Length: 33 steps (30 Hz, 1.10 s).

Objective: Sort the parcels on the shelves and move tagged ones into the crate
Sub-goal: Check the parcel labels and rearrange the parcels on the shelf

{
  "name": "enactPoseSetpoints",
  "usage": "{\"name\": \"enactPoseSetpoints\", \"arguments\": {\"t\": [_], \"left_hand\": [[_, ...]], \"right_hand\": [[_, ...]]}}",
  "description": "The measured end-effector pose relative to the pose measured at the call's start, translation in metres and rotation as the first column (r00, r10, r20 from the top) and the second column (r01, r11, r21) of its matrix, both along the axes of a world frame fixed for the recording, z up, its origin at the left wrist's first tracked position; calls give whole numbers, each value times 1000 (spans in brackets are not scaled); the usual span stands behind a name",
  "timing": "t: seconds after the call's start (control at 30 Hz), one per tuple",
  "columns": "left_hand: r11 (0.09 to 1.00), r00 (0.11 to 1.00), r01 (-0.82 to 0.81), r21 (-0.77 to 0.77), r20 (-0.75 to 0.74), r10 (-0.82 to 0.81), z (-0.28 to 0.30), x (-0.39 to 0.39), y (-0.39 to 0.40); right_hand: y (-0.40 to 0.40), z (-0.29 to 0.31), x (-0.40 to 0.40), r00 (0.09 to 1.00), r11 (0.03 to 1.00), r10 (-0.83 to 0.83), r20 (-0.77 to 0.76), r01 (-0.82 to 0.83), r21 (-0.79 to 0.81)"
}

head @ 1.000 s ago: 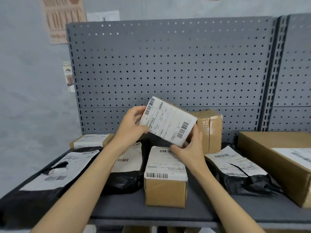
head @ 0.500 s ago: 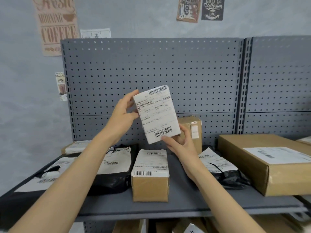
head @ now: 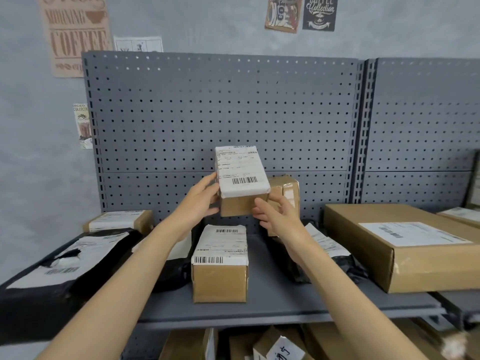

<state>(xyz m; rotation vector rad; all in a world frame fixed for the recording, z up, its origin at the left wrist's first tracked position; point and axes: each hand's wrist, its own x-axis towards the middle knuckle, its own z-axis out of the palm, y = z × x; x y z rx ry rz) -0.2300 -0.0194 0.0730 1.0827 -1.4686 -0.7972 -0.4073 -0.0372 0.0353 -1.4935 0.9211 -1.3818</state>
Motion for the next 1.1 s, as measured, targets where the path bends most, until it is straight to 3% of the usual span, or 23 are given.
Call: {"name": "enactPoseSetpoints", "arguments": {"t": [0.23,0.5,0.83,0.97,1.1], "left_hand": [[1000,1000,1,28,18,-1,-7,12,-8],[991,993,-41,131,112,26,-25,26,-29],[967,961,-124,223,269,61,-35,32,-42],[942,928,-207,265,360,102,-42,33,-47],[896,915,-205,394,403,32,-49,35,-50]], "right_hand": [[-17,-11,16,984,999,4,-179,6,54],[-31,-29,27,966,994,44,-254,-16,113],[-39,-39,28,930,983,-16,-367,81,162],[-39,-43,28,924,966,84,-373,17,259],[-39,-46,30,928,930,177,-328,-49,365]]}}
